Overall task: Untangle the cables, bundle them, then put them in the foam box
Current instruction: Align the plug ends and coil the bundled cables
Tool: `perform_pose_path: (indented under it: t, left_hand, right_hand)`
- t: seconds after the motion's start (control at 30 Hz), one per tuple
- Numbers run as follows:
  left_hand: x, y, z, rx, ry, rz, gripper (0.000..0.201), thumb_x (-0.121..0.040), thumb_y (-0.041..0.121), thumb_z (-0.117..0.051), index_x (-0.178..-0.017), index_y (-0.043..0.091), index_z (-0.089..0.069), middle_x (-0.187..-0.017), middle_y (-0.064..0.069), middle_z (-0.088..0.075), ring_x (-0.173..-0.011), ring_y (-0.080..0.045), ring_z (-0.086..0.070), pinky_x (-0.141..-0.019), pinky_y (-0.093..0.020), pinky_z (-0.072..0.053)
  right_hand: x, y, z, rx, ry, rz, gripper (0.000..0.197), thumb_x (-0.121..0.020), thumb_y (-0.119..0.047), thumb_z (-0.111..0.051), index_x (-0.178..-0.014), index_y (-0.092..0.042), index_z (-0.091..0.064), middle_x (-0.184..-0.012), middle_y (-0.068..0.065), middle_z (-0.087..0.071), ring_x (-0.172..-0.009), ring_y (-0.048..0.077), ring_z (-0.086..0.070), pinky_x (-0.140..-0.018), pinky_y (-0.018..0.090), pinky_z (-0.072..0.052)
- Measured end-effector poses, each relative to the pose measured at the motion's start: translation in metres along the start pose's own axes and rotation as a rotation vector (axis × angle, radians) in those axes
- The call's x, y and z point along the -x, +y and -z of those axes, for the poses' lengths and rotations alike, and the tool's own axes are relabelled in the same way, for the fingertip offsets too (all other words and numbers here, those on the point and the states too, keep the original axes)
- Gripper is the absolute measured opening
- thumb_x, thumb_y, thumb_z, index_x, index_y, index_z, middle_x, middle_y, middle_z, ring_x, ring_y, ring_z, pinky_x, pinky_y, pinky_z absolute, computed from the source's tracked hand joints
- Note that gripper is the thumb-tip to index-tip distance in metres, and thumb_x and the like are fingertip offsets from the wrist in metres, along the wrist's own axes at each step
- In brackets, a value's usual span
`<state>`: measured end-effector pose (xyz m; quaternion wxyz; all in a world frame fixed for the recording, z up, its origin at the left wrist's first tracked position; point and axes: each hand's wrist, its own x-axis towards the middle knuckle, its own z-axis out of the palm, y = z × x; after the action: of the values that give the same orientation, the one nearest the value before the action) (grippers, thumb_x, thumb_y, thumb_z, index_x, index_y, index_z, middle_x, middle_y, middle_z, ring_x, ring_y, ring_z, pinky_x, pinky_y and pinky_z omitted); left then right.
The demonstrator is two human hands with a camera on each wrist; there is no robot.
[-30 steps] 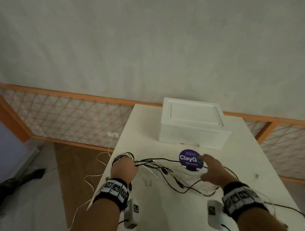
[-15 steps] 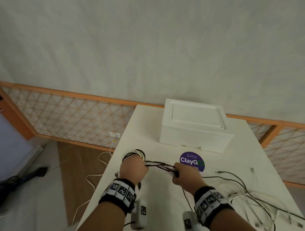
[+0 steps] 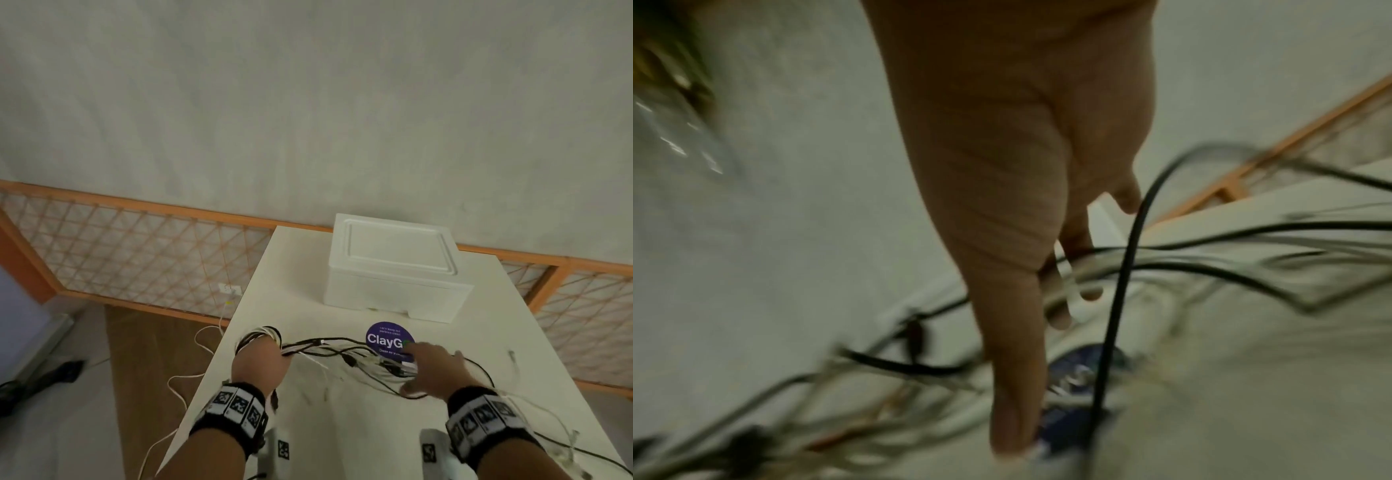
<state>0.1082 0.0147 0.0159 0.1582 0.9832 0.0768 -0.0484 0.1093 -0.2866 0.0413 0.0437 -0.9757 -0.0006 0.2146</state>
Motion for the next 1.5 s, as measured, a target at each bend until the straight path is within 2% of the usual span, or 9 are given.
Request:
perform_pose_path:
  t: [0.2, 0.3, 0.4, 0.73, 0.87, 1.0, 1.17, 1.3, 1.5]
  left_hand:
    - [0.006, 0.036, 0.001, -0.101, 0.061, -0.204, 0.020, -0.089, 0.039, -0.049, -0.087, 0.020, -0.055, -0.081, 0.001, -0.053, -0.089, -0.021, -0.061, -0.071, -0.028, -0.043]
    - [0.009, 0.050, 0.006, -0.143, 0.103, -0.314, 0.018, -0.088, 0.034, -0.048, -0.095, 0.018, -0.054, -0.085, 0.001, -0.051, -0.085, -0.019, -0.054, -0.074, -0.028, -0.040]
    - [0.007, 0.047, 0.007, -0.137, 0.070, -0.336, 0.008, -0.085, 0.029, -0.047, -0.086, 0.021, -0.047, -0.082, 0.003, -0.047, -0.080, -0.019, -0.052, -0.074, -0.029, -0.044]
    - [0.002, 0.046, -0.007, 0.107, 0.030, -0.271, 0.016, -0.088, 0.029, -0.052, -0.098, 0.018, -0.056, -0.092, 0.001, -0.061, -0.085, -0.017, -0.059, -0.075, -0.028, -0.047]
    - [-0.001, 0.044, -0.008, 0.209, -0.057, -0.305, 0.026, -0.085, 0.030, -0.061, -0.109, 0.021, -0.061, -0.111, 0.009, -0.065, -0.097, -0.011, -0.063, -0.086, -0.026, -0.049]
    - [0.002, 0.044, -0.001, 0.181, -0.124, -0.388, 0.018, -0.088, 0.032, -0.060, -0.104, 0.027, -0.066, -0.090, 0.009, -0.059, -0.087, -0.013, -0.061, -0.075, -0.023, -0.045]
    - [-0.002, 0.046, 0.001, 0.249, -0.165, -0.312, 0.045, -0.083, 0.027, -0.067, -0.127, 0.023, -0.056, -0.125, 0.009, -0.061, -0.106, -0.010, -0.062, -0.093, -0.024, -0.046]
    - [-0.005, 0.048, 0.006, 0.196, -0.179, -0.320, 0.063, -0.083, 0.017, -0.059, -0.142, 0.026, -0.041, -0.140, 0.005, -0.049, -0.119, -0.016, -0.054, -0.101, -0.029, -0.043]
    - [0.000, 0.045, 0.001, 0.287, -0.176, -0.374, 0.057, -0.080, 0.012, -0.058, -0.133, 0.031, -0.049, -0.121, 0.013, -0.063, -0.104, -0.001, -0.059, -0.092, -0.020, -0.047]
  right_hand:
    - [0.005, -0.089, 0.016, -0.183, 0.249, 0.448, 0.075, -0.071, -0.035, -0.066, -0.139, -0.025, -0.037, -0.140, -0.005, -0.042, -0.130, 0.017, -0.037, -0.111, 0.036, -0.027]
    - [0.006, -0.112, 0.002, -0.048, 0.224, 0.405, 0.040, -0.082, -0.026, -0.055, -0.121, -0.018, -0.049, -0.116, 0.003, -0.060, -0.110, 0.026, -0.056, -0.085, 0.032, -0.043]
    - [0.004, -0.103, -0.009, -0.100, 0.204, 0.310, 0.015, -0.090, -0.028, -0.049, -0.100, -0.018, -0.050, -0.093, 0.001, -0.058, -0.092, 0.024, -0.059, -0.067, 0.029, -0.039]
    - [0.014, -0.092, -0.006, -0.090, 0.212, 0.357, 0.020, -0.098, -0.042, -0.042, -0.093, -0.022, -0.042, -0.077, -0.006, -0.049, -0.072, 0.017, -0.049, -0.052, 0.023, -0.032]
    - [0.016, -0.094, 0.005, -0.004, 0.183, 0.363, 0.024, -0.099, -0.038, -0.040, -0.102, -0.016, -0.048, -0.081, -0.001, -0.052, -0.074, 0.017, -0.049, -0.061, 0.028, -0.037]
    - [0.017, -0.095, 0.015, 0.110, 0.219, 0.398, 0.026, -0.100, -0.038, -0.037, -0.103, -0.015, -0.048, -0.087, 0.006, -0.060, -0.070, 0.019, -0.048, -0.060, 0.029, -0.038]
    - [0.020, -0.099, 0.020, 0.184, 0.197, 0.429, 0.023, -0.100, -0.035, -0.038, -0.103, -0.014, -0.048, -0.080, 0.001, -0.047, -0.071, 0.020, -0.046, -0.047, 0.026, -0.025]
    - [0.019, -0.100, 0.017, 0.183, 0.161, 0.439, 0.023, -0.100, -0.034, -0.039, -0.105, -0.013, -0.048, -0.085, 0.005, -0.055, -0.080, 0.025, -0.058, -0.060, 0.030, -0.037]
    - [0.021, -0.101, 0.014, 0.191, 0.134, 0.456, 0.025, -0.100, -0.033, -0.040, -0.110, -0.012, -0.049, -0.102, 0.009, -0.063, -0.093, 0.028, -0.062, -0.067, 0.032, -0.038]
